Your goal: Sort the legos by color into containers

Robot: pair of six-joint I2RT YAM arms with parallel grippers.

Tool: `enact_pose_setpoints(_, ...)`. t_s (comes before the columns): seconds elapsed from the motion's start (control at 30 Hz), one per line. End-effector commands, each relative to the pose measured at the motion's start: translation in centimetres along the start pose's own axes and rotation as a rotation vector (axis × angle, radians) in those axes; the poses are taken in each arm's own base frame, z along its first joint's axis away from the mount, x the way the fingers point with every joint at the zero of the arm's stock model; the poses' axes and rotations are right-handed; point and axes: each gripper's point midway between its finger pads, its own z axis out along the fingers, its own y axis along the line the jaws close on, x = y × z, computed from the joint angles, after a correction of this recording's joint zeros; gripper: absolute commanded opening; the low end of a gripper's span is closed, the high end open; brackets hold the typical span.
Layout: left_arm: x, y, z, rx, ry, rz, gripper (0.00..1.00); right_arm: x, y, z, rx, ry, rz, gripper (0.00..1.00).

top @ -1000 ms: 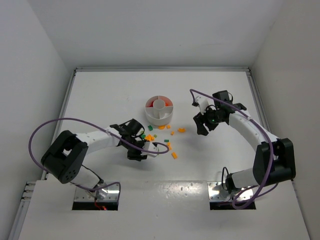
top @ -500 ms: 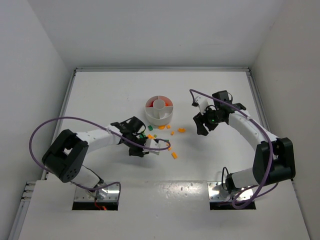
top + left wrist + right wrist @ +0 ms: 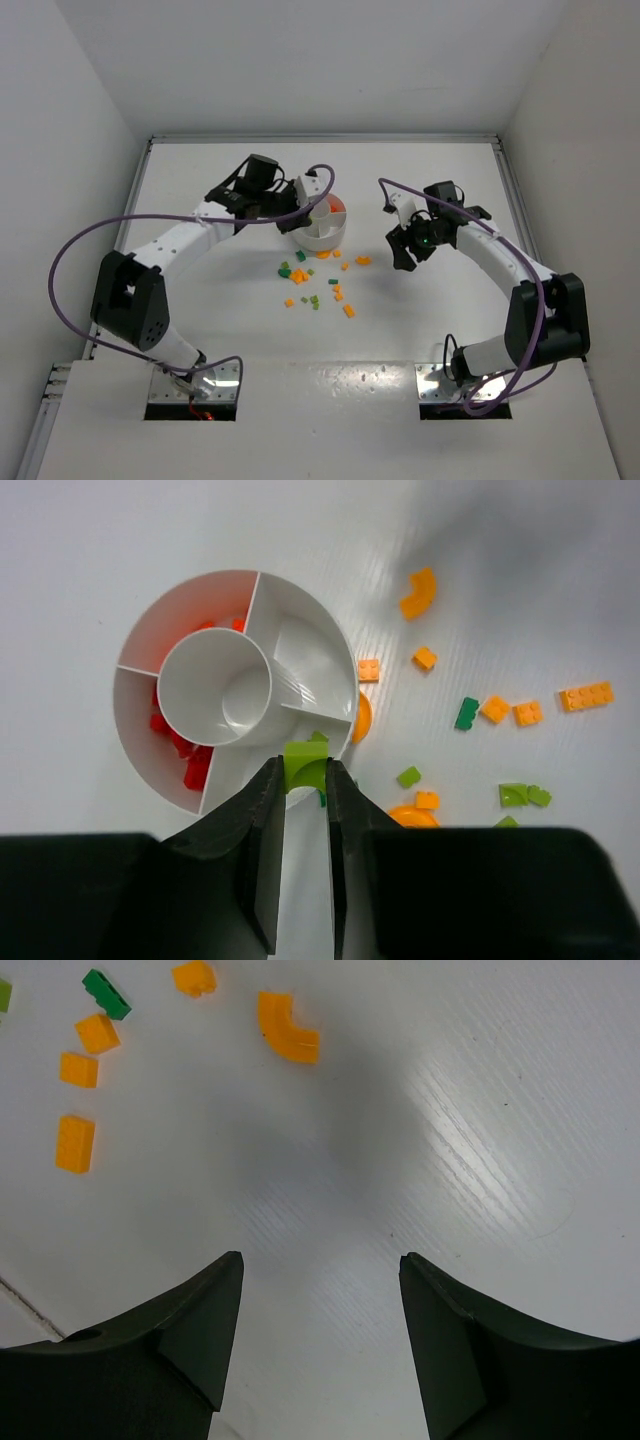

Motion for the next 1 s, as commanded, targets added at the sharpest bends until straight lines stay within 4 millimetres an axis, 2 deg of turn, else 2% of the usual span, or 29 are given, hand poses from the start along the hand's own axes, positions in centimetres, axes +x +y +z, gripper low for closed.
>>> enact_pose_setpoints(0.0, 0.6, 0.7, 1.0, 0.009, 0.01, -0.113, 0.17, -2.4, -0.4, -0.4, 0.002, -0.065, -0.035, 0.64)
enact_pose_setpoints(0.03, 1.1, 1.2, 1.3, 0.007, 0.019, -0.124, 0.17, -2.4, -0.4, -0.4, 0.002, -0.065, -0.035, 0.64)
enact_pose_setpoints(0.07, 0.5, 1.5, 1.2, 0.0, 0.009, -0.116, 0.17, -2.4, -0.4, -0.4, 0.002, -0.065, -0.035, 0.64)
enact_pose_setpoints(0.23, 1.1, 1.8, 2.1, 0.01, 0.024, -0.148, 0.18, -2.8, -0.5, -0.6, 0.006, -0.072, -0.039, 0.64)
enact_pose_setpoints(0.43, 1.3, 2.7, 2.9, -0.011, 0.032, -0.156, 0.33, -2.6, -0.4, -0.6, 0.002, -0.065, -0.035, 0.64)
enact_pose_setpoints(0.6, 1.7, 4.3, 2.8, -0.058, 0.042, -0.17, 0.39, -3.0, 0.7, -0.5, -0.045, -0.074, -0.069, 0.64)
enact_pose_setpoints(0.67, 1.6, 4.5, 3.0, -0.059, 0.041, -0.17, 0.4, -3.5, 0.6, -0.7, -0.041, -0.083, -0.074, 0.63)
enact_pose_setpoints(0.83, 1.5, 5.2, 2.5, -0.07, 0.031, -0.184, 0.43, -3.9, 1.3, -0.3, -0.052, -0.075, -0.101, 0.61)
enact_pose_setpoints(0.87, 1.6, 5.4, 2.3, -0.066, 0.023, -0.202, 0.43, -4.5, 1.7, -0.4, -0.056, -0.083, -0.118, 0.61)
enact_pose_setpoints(0.9, 0.9, 6.3, 1.1, -0.097, -0.01, -0.236, 0.42, -4.9, 1.9, -0.5, -0.058, -0.09, -0.13, 0.6)
enact_pose_setpoints(0.93, 0.2, 6.4, 0.8, -0.097, -0.034, -0.223, 0.42, -5.7, 2.1, -0.6, -0.058, -0.102, -0.147, 0.6)
enact_pose_setpoints(0.97, 0.5, 7.5, -0.5, -0.14, -0.051, -0.302, 0.42, -6.2, 2.9, -0.5, -0.071, -0.108, -0.174, 0.6)
